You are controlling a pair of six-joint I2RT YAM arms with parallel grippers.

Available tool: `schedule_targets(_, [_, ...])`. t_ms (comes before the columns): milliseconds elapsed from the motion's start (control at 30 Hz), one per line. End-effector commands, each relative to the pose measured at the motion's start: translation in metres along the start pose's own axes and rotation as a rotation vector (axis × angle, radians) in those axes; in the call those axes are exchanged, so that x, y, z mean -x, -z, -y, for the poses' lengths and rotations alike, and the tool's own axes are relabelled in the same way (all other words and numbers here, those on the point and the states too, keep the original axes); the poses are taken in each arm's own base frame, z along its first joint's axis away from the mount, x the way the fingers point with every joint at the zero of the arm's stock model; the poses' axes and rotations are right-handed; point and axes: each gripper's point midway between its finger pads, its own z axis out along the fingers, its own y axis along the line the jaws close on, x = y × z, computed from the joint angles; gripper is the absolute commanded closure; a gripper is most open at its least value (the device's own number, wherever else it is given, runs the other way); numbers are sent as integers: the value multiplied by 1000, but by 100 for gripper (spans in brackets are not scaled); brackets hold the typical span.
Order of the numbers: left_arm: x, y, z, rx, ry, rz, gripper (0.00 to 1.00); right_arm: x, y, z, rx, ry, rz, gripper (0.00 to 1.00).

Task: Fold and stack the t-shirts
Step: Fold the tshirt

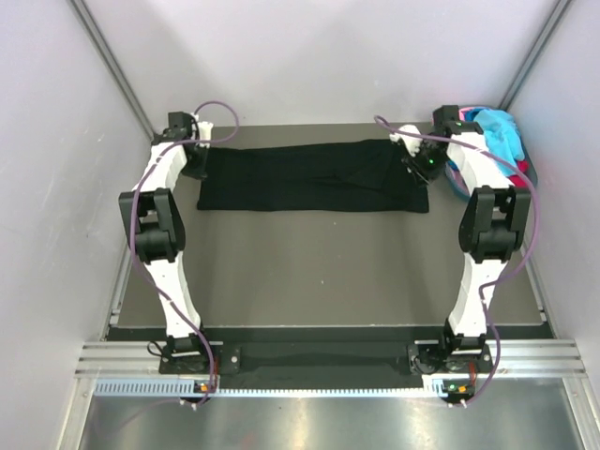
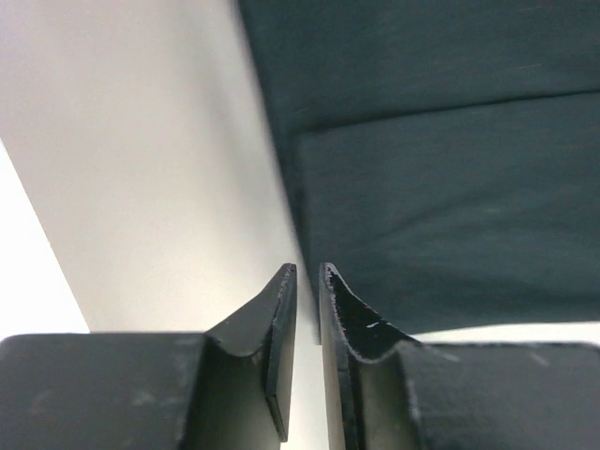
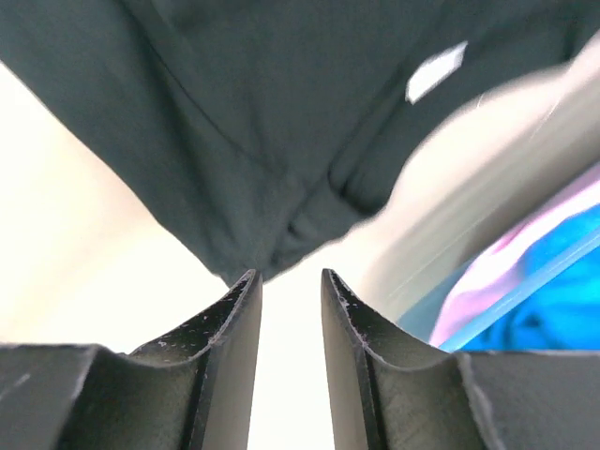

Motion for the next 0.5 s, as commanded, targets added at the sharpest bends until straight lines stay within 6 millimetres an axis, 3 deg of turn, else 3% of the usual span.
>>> schedule_targets(0, [19,22,32,-61,-83,42,82,61,18,-20,15,170,134,68])
schedule_targets(100, [7,11,57,-119,-90,1,84,77,-3,-40,73,235,130,69])
schedule_targets(200, [-6,2,61,-118,-62,-37,83,96,-21,-47,85,269,149,70])
schedule_targets(233, [-6,1,75,-129,-85,-42,83,102,-28,-46,85,274,152,71])
schedule_targets(467, [-10,3,75,-120,-85,-47,83,118,-54,-38,68,281,150,73])
